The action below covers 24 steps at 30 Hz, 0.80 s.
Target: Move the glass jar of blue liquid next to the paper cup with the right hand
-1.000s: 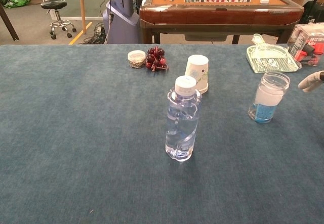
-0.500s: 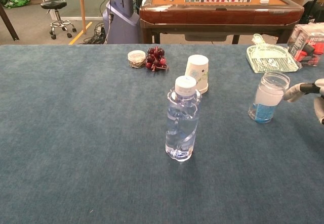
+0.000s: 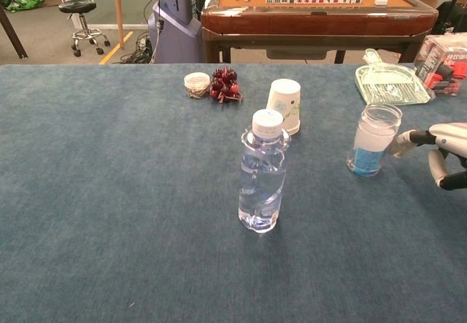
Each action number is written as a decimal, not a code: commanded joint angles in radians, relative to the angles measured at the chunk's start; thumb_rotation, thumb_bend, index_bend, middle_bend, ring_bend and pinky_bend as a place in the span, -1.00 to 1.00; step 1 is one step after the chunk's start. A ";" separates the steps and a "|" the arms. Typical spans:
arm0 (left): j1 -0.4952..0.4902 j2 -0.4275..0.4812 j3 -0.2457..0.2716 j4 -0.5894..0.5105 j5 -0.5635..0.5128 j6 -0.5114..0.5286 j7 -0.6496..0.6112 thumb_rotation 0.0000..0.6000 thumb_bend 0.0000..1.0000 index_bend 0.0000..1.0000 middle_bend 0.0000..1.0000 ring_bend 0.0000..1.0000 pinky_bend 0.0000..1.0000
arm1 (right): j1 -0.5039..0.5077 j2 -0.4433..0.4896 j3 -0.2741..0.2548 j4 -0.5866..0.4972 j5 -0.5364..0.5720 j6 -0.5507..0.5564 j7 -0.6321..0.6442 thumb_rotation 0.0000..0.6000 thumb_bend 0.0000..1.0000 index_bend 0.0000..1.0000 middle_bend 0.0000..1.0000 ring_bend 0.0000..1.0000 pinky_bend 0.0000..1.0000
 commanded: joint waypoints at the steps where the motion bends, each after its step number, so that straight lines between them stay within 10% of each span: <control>1: 0.000 0.001 0.000 0.000 -0.001 0.001 -0.001 1.00 -0.39 -0.16 0.62 0.18 0.55 | 0.005 -0.006 -0.002 0.002 -0.001 -0.002 0.002 1.00 1.00 -0.57 -0.60 -0.75 -0.40; 24: 0.004 0.006 0.000 -0.002 -0.001 0.002 -0.007 1.00 -0.39 -0.16 0.62 0.18 0.55 | 0.086 -0.054 0.017 0.032 0.054 -0.019 -0.056 1.00 1.00 -0.57 -0.60 -0.75 -0.40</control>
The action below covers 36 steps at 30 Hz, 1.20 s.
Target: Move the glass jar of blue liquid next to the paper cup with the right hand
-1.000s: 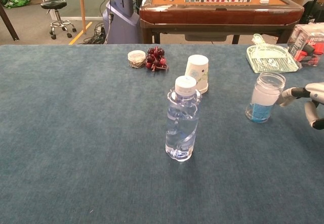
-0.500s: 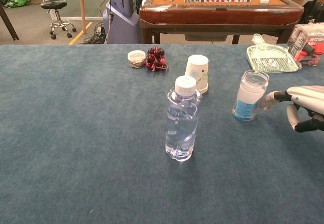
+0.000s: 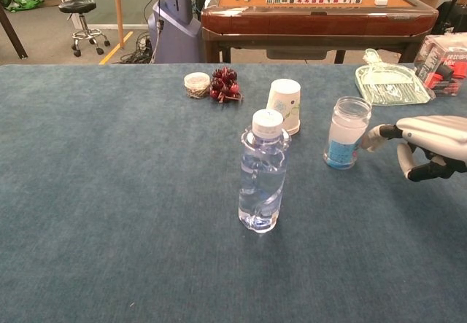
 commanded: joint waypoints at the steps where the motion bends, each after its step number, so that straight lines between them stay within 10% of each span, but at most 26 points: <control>1: 0.000 0.000 0.000 0.000 -0.001 -0.001 0.001 1.00 -0.39 -0.16 0.62 0.18 0.55 | 0.008 -0.005 0.004 0.008 0.009 0.000 -0.006 1.00 1.00 -0.57 -0.60 -0.75 -0.40; 36: 0.003 0.007 0.001 -0.003 -0.003 -0.005 -0.010 1.00 -0.39 -0.16 0.62 0.18 0.55 | 0.119 -0.106 0.005 0.037 0.024 -0.026 -0.037 1.00 1.00 -0.57 -0.60 -0.75 -0.40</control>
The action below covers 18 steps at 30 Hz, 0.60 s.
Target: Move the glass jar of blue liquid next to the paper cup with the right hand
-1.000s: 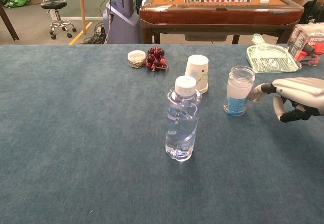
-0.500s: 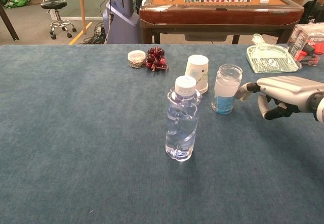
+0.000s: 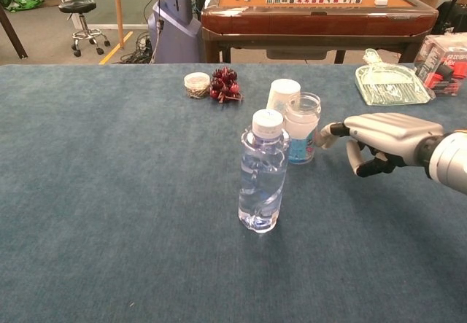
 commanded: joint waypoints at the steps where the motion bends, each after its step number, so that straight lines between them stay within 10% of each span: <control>1: 0.000 0.000 0.000 0.000 0.001 0.001 0.000 1.00 -0.39 -0.16 0.62 0.18 0.55 | 0.003 -0.004 -0.008 -0.014 -0.011 0.007 -0.005 1.00 1.00 -0.57 -0.60 -0.75 -0.40; 18: 0.001 0.003 0.002 -0.004 0.001 -0.001 0.005 1.00 -0.39 -0.16 0.62 0.18 0.55 | 0.018 -0.025 -0.047 -0.059 -0.055 0.010 -0.022 1.00 1.00 -0.57 -0.60 -0.75 -0.40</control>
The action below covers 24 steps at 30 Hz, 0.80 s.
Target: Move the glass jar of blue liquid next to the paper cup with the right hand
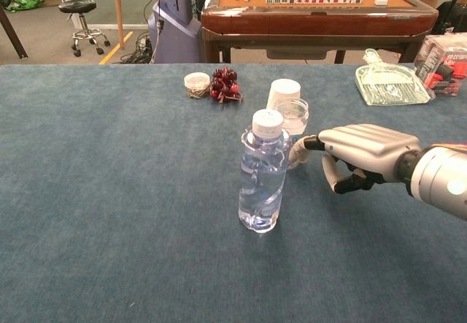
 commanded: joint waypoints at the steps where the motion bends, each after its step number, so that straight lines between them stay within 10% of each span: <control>1: 0.000 0.000 0.000 0.000 0.000 0.000 0.001 1.00 -0.39 -0.16 0.62 0.18 0.55 | -0.001 0.004 -0.007 -0.008 -0.005 0.002 -0.004 1.00 1.00 -0.57 -0.60 -0.75 -0.40; 24: -0.001 -0.001 0.001 -0.002 0.000 -0.003 0.007 1.00 -0.39 -0.16 0.62 0.18 0.55 | 0.005 0.025 0.001 0.019 0.041 0.009 -0.011 1.00 1.00 -0.57 -0.60 -0.75 -0.40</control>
